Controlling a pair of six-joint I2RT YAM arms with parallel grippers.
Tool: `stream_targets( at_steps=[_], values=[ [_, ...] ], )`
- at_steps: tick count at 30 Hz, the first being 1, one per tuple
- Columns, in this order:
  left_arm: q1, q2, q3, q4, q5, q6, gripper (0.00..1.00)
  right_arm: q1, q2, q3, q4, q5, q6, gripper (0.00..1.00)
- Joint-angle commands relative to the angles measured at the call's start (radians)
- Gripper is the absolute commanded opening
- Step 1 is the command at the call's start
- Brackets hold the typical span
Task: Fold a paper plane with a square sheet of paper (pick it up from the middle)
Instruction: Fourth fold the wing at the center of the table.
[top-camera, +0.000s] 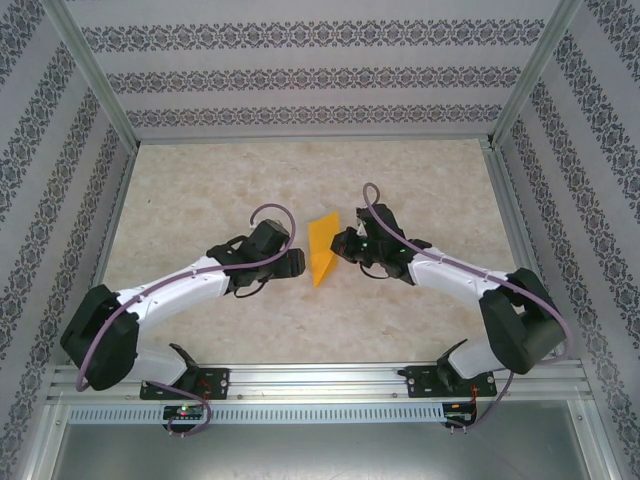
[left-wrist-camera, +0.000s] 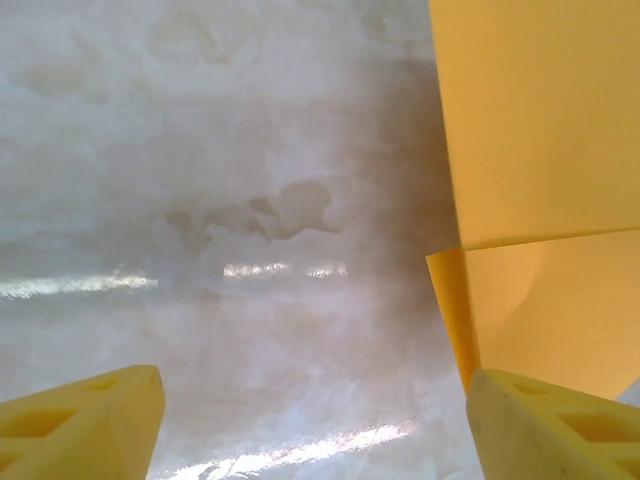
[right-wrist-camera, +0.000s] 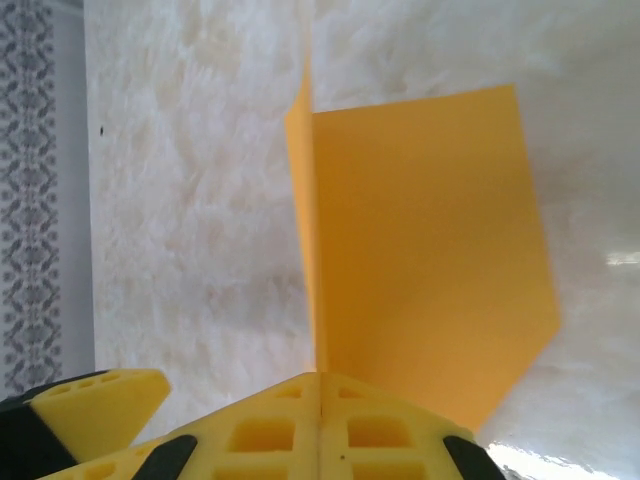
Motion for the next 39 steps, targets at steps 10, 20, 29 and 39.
stream_targets(
  at_steps=[10,20,29,39],
  values=[
    [0.032,-0.074,-0.074,0.308,0.195,0.307,0.83,0.082,-0.001,0.104,-0.174,0.304,0.198,0.0],
    [0.025,0.077,-0.142,0.593,0.271,0.46,0.82,0.096,0.153,0.105,-0.05,0.266,0.37,0.0],
    [0.011,0.193,-0.183,0.717,0.327,0.545,0.76,0.091,0.18,0.118,-0.063,0.239,0.477,0.0],
    [0.005,0.27,-0.207,0.816,0.351,0.58,0.6,0.086,0.203,0.137,-0.064,0.167,0.534,0.0]
  ],
)
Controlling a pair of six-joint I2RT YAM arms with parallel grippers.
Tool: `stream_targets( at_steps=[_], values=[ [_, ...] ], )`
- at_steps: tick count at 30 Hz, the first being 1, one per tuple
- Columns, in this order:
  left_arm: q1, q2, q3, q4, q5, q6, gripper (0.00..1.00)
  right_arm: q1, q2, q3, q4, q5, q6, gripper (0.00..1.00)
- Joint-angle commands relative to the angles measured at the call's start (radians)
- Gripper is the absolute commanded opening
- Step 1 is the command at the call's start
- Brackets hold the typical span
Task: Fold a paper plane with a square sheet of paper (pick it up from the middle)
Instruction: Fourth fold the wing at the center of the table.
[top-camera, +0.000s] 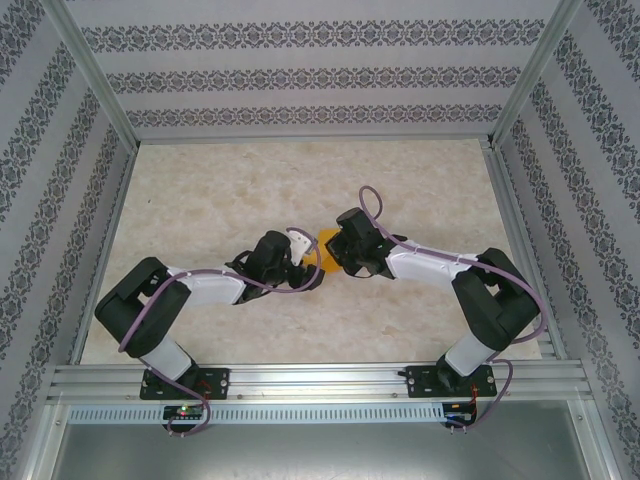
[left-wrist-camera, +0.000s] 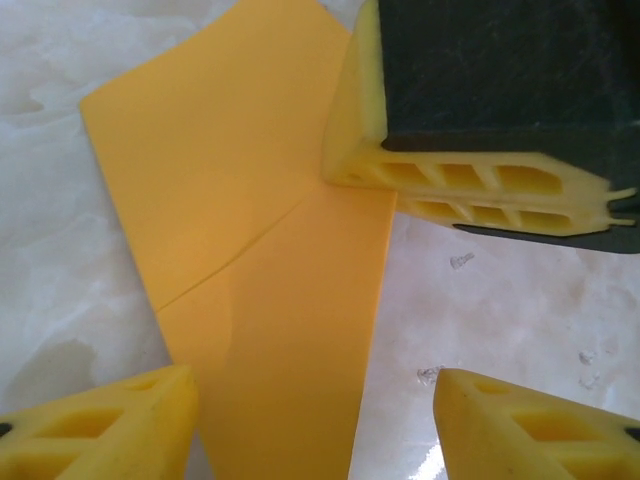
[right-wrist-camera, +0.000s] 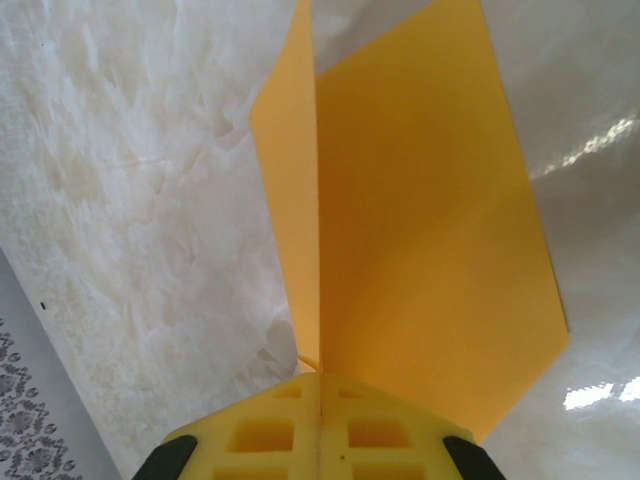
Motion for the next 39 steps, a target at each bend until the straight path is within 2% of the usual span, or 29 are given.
stream_targets(
  at_steps=[1,4,6,12,16,19,24,28,33,39],
  values=[
    [-0.01,0.014,0.006,0.072,0.023,0.039,0.58,0.002,0.017,0.032,0.013,-0.031,0.03,0.0],
    [-0.01,0.02,0.01,0.062,0.001,0.045,0.5,0.0,0.019,0.026,0.021,-0.046,0.04,0.0],
    [-0.01,0.019,0.006,0.058,-0.016,0.046,0.43,-0.002,0.017,0.025,0.023,-0.055,0.038,0.04],
    [-0.011,0.027,0.002,0.061,-0.031,0.037,0.25,-0.02,-0.01,0.015,0.013,-0.064,0.008,0.34],
    [-0.01,0.04,-0.009,0.074,-0.027,0.013,0.2,-0.051,-0.06,-0.015,0.04,-0.078,-0.066,0.53],
    [-0.01,0.037,-0.016,0.082,-0.021,-0.018,0.19,-0.077,-0.091,-0.042,0.087,-0.109,-0.176,0.6],
    [-0.01,0.033,-0.041,0.11,-0.029,-0.118,0.19,-0.091,-0.072,-0.092,0.205,-0.235,-0.352,0.6],
    [-0.01,0.015,-0.069,0.146,-0.041,-0.206,0.17,-0.09,-0.036,-0.152,0.326,-0.311,-0.392,0.56],
    [-0.01,0.013,-0.077,0.143,-0.051,-0.258,0.17,-0.08,0.003,-0.166,0.352,-0.325,-0.423,0.47],
    [-0.007,0.025,-0.063,0.141,-0.034,-0.288,0.16,-0.082,0.042,-0.155,0.35,-0.33,-0.49,0.42]
  ],
)
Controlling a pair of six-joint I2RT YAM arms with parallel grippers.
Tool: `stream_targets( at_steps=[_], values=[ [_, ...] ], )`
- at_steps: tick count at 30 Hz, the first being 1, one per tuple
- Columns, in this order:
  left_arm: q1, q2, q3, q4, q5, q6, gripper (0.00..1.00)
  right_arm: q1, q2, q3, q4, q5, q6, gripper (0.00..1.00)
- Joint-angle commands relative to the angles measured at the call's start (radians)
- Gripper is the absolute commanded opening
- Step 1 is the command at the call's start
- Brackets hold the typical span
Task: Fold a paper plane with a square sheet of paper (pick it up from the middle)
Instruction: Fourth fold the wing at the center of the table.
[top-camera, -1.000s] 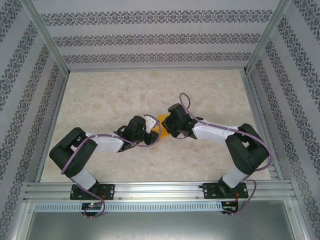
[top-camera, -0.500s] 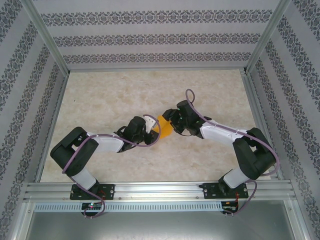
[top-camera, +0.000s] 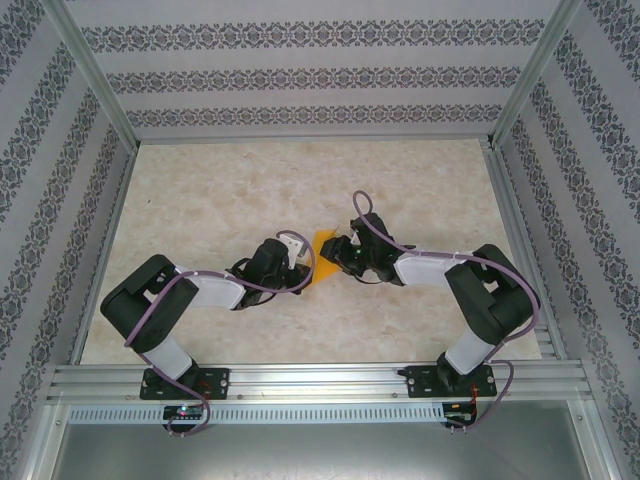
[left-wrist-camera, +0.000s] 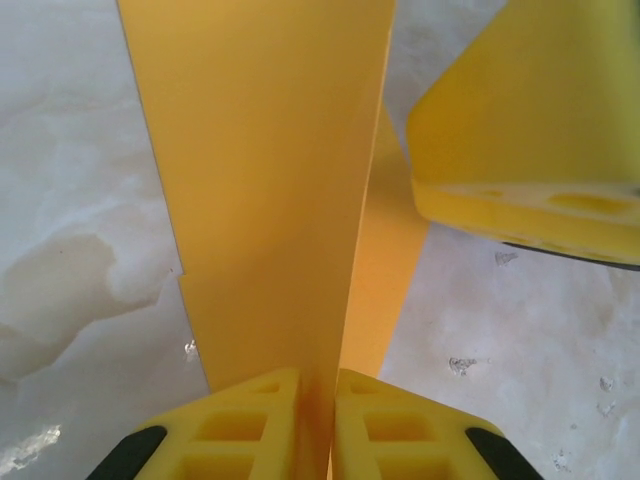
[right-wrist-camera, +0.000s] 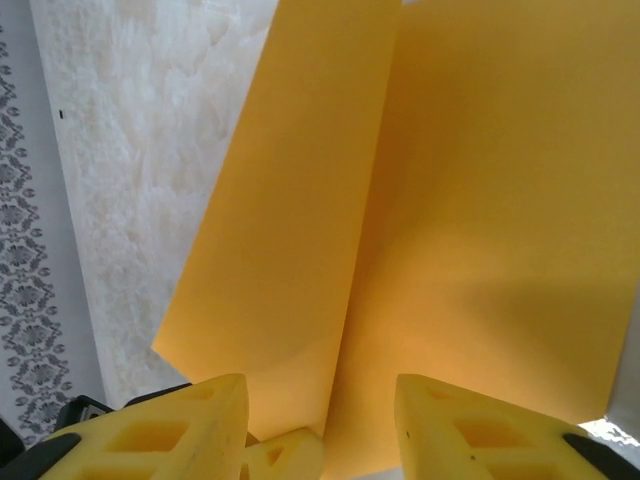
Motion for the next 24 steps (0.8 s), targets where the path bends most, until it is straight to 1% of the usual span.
stream_targets(
  at_steps=[1,4,8,13,19,24],
  values=[
    [-0.005,-0.001,0.009,0.057,0.01,-0.049,0.15,0.005,0.017,0.008,0.037,-0.018,-0.083,0.42],
    [0.001,0.002,0.019,0.057,0.036,-0.052,0.15,0.0,0.031,0.011,0.03,-0.024,-0.12,0.4],
    [0.019,0.012,0.032,0.057,0.082,-0.059,0.13,-0.01,0.032,-0.007,0.07,-0.043,-0.167,0.4],
    [0.039,0.037,0.049,0.063,0.164,-0.075,0.11,-0.019,0.016,-0.034,0.123,-0.052,-0.218,0.43],
    [0.055,0.067,0.054,0.08,0.212,-0.092,0.1,-0.038,0.016,-0.053,0.126,-0.062,-0.245,0.48],
    [0.057,0.097,0.07,0.075,0.23,-0.102,0.09,-0.04,0.034,-0.048,0.136,-0.094,-0.274,0.51]
  ],
)
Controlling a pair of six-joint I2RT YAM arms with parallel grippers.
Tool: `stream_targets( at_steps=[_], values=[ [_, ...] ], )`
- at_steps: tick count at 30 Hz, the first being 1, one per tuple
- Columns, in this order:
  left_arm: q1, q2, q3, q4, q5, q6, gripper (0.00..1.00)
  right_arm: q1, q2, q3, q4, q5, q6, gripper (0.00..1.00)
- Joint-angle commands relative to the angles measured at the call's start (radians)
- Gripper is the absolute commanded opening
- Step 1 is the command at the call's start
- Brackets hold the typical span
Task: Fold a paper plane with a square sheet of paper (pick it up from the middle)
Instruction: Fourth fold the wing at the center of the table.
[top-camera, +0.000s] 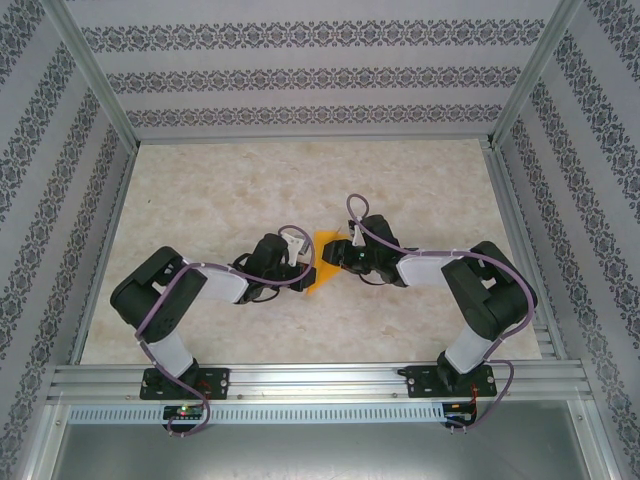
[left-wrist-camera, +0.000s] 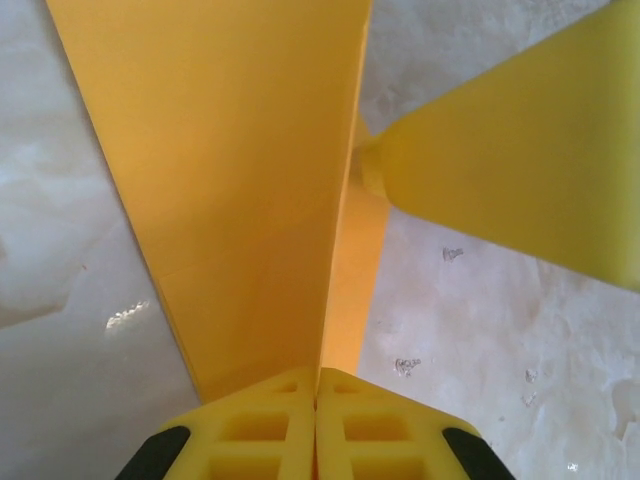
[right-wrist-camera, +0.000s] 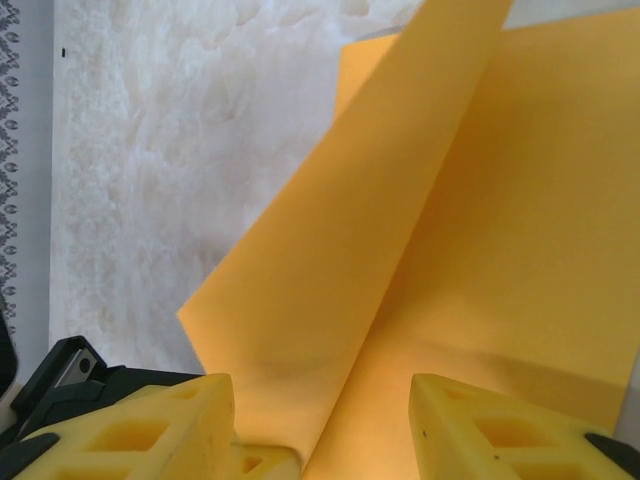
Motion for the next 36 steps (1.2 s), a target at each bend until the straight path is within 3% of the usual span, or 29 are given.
stream_targets(
  at_steps=[1,27,36],
  values=[
    [0.013,0.026,0.034,0.045,0.039,-0.023,0.1,-0.005,0.014,-0.004,0.052,-0.037,-0.051,0.51],
    [0.04,0.042,0.036,0.015,0.034,-0.062,0.11,-0.021,0.086,0.058,-0.019,-0.023,-0.054,0.5],
    [0.04,0.024,0.043,0.0,0.035,-0.062,0.14,-0.012,0.12,0.113,-0.205,0.081,-0.068,0.52]
  ],
)
